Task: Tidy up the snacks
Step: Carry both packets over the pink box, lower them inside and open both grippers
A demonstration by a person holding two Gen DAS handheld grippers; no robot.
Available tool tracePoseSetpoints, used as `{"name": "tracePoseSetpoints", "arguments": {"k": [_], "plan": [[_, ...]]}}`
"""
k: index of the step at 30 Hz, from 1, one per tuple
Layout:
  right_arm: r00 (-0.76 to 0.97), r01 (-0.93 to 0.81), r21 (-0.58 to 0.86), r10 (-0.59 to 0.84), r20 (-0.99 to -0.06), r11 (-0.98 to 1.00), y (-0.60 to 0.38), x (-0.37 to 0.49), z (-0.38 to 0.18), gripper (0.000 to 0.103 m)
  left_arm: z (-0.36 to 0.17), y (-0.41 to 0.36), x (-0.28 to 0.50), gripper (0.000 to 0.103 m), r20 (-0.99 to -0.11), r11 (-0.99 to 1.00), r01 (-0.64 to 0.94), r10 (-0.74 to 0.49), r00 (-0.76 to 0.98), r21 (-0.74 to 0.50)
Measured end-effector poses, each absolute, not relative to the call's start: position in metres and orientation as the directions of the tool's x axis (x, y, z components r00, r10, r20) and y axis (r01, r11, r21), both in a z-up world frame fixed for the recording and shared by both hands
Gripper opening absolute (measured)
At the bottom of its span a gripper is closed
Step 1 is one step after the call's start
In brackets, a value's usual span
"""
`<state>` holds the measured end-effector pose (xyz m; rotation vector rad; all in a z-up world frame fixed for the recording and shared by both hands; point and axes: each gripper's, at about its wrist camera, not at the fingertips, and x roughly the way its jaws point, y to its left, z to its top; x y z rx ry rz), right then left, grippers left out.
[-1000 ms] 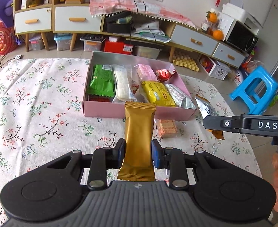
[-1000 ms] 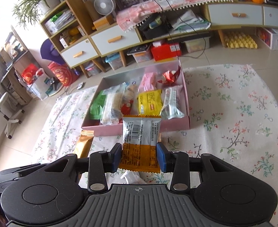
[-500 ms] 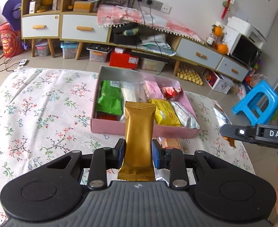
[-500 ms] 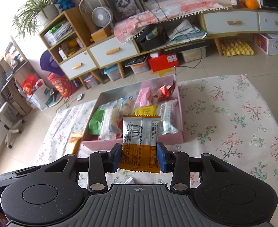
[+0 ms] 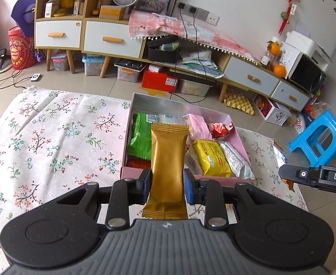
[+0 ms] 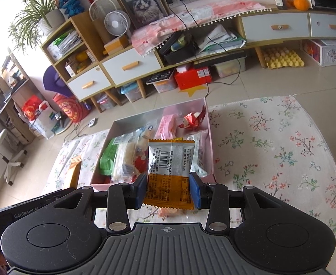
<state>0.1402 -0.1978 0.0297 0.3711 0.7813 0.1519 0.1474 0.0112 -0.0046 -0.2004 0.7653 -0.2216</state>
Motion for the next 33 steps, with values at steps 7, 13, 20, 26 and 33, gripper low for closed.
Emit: {"name": "tracePoseSetpoints", "arguments": {"k": [7,13,20,26,33], "plan": [[0.708,0.013,0.359,0.245,-0.663,0.933,-0.207,0.165,0.028,0.038,-0.003,0.010,0.166,0.027,-0.651,0.955,0.125,-0.276,0.708,-0.269],[0.690,0.033,0.381,0.254,-0.677,0.924,-0.207,0.187,0.017,0.038,-0.010,-0.001,0.187,0.027,-0.650,0.929,0.141,-0.343,0.678,-0.343],[0.678,0.051,0.401,0.263,-0.686,0.915,-0.197,0.214,0.008,0.038,-0.021,-0.027,0.209,0.027,-0.655,0.915,0.188,-0.390,0.647,-0.358],[0.676,0.084,0.459,0.288,-0.678,0.884,-0.204,0.232,0.001,0.038,-0.038,-0.037,0.224,0.027,-0.681,0.911,0.187,-0.400,0.614,-0.367],[0.662,0.102,0.480,0.301,-0.687,0.871,-0.205,0.245,-0.010,0.038,-0.044,-0.041,0.228,0.028,-0.709,0.937,0.178,-0.344,0.616,-0.300]]}}
